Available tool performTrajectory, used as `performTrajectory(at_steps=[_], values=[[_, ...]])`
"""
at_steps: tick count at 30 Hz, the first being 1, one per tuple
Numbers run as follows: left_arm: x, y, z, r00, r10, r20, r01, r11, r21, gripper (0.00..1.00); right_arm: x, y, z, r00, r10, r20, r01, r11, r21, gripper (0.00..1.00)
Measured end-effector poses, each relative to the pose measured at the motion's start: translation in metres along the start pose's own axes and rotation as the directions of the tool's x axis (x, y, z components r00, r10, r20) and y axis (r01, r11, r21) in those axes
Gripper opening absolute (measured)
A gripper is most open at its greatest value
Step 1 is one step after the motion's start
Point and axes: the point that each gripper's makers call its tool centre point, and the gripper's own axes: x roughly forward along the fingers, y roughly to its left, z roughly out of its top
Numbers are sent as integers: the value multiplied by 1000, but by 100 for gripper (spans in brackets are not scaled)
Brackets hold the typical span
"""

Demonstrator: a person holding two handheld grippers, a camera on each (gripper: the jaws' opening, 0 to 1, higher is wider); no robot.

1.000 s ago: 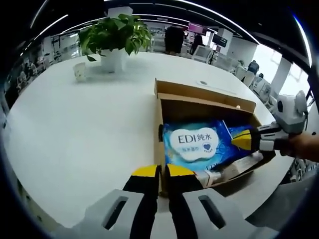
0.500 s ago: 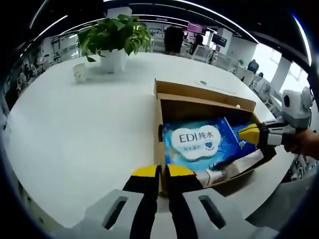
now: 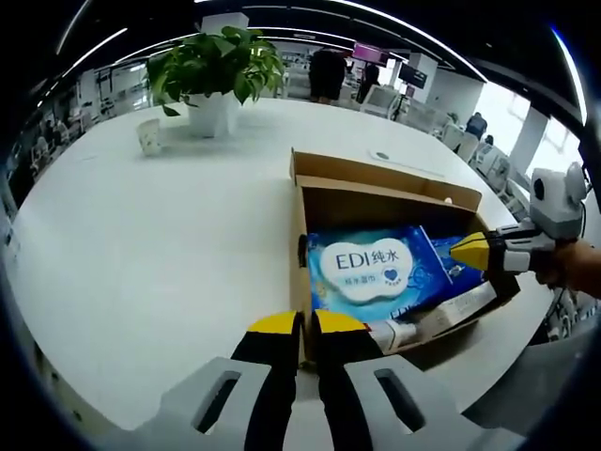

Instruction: Operate the shoe box by opening the lid, removing the specified soft item, and placing it in the target area until the item is outside and the box remains undamaged.

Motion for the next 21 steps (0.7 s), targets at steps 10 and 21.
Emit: performTrajectory(at_steps=[10,21], values=[[-1,0,-1,1000,-3,4,3,1000,-13,3,14,-1,-6,1000,13,-19,-13,1000,15,12],[0,0,-1,1000,-6,4,6,1000,-18,3,32,0,-8,999,29,-34,-27,997,70,13]])
